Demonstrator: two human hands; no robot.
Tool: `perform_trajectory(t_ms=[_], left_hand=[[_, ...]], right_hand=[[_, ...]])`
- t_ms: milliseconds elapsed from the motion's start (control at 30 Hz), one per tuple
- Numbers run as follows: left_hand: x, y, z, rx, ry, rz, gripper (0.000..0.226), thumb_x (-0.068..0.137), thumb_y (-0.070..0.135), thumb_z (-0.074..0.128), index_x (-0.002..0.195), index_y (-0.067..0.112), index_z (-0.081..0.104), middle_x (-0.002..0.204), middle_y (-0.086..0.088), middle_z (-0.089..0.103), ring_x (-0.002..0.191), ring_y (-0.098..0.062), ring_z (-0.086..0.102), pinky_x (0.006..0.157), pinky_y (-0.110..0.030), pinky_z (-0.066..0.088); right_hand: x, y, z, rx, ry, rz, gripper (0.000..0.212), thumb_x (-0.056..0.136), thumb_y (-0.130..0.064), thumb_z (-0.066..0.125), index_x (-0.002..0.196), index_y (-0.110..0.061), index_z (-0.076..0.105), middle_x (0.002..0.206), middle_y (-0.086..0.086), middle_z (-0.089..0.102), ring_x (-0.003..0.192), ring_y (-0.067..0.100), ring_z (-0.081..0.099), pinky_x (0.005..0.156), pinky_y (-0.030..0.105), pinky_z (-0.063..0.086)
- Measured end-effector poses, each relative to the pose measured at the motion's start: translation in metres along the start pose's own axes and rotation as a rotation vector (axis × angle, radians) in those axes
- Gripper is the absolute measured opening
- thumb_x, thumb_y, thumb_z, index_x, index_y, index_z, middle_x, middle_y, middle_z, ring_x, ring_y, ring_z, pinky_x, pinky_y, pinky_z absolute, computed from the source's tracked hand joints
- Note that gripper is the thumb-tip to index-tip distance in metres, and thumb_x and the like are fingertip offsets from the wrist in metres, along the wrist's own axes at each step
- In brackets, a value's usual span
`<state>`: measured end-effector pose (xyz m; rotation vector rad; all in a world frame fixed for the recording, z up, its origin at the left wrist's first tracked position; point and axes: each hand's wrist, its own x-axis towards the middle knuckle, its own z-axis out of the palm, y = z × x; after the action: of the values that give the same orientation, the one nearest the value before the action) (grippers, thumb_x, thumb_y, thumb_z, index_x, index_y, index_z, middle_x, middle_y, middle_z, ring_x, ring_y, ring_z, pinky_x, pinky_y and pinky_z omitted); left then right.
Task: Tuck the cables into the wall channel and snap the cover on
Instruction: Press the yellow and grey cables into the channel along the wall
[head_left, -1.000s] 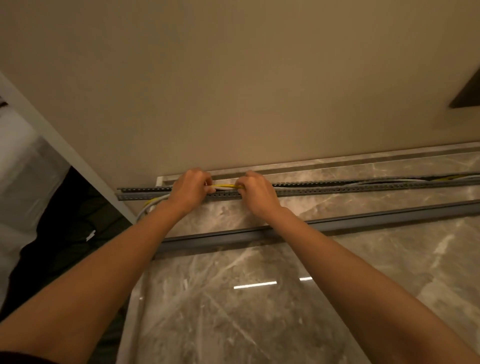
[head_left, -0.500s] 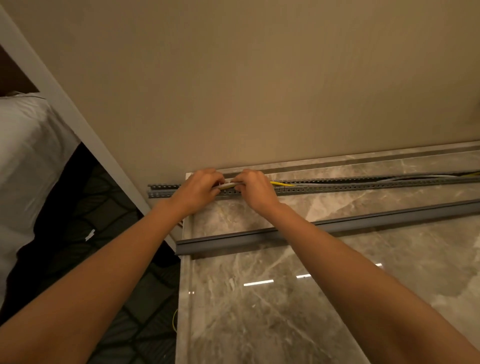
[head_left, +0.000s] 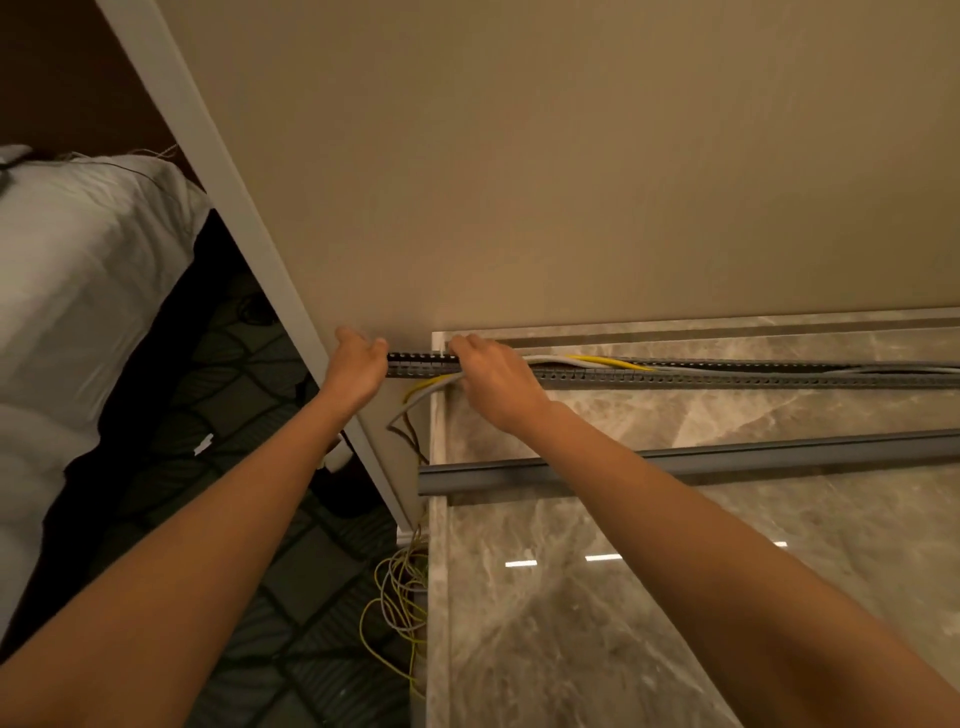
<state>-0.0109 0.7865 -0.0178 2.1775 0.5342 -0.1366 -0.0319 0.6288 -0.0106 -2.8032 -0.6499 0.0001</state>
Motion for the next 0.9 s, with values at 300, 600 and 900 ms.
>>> perform_trajectory(t_ms=[300,600,900], left_hand=[[-0.001,-0.022,-0.016,-0.305,-0.536,-0.165,0.071,0.093,0.061,0.019,0.143,0.012,0.033,0.141,-0.018,0.047,0.132,-0.029,0.042,0.116,-0.047,0.019],[0.003,-0.03,-0.011,-0.27,-0.459,-0.12,0.096,0.081,0.073,-0.009,0.08,0.004,0.059,0.085,-0.017,0.061,0.076,-0.025,0.06,0.071,-0.029,0.048],[0.01,-0.054,-0.036,0.194,-0.283,0.388,0.039,0.096,0.035,0.045,0.069,0.01,0.058,0.064,-0.002,0.05,0.061,-0.016,0.046,0.06,-0.027,0.037]], right_hand=[[0.016,-0.005,0.002,0.128,-0.121,-0.121,0.05,0.084,0.012,0.051,0.132,-0.005,0.053,0.138,0.016,0.053,0.128,0.031,0.048,0.109,0.037,0.037],[0.017,-0.002,0.005,0.047,-0.128,-0.142,0.034,0.09,0.007,0.048,0.122,0.001,0.058,0.132,0.017,0.056,0.122,0.032,0.051,0.104,0.037,0.039],[0.012,-0.005,0.014,-0.026,-0.013,-0.168,0.03,0.087,0.013,0.045,0.109,0.001,0.061,0.12,0.018,0.061,0.106,0.035,0.059,0.093,0.041,0.043]])
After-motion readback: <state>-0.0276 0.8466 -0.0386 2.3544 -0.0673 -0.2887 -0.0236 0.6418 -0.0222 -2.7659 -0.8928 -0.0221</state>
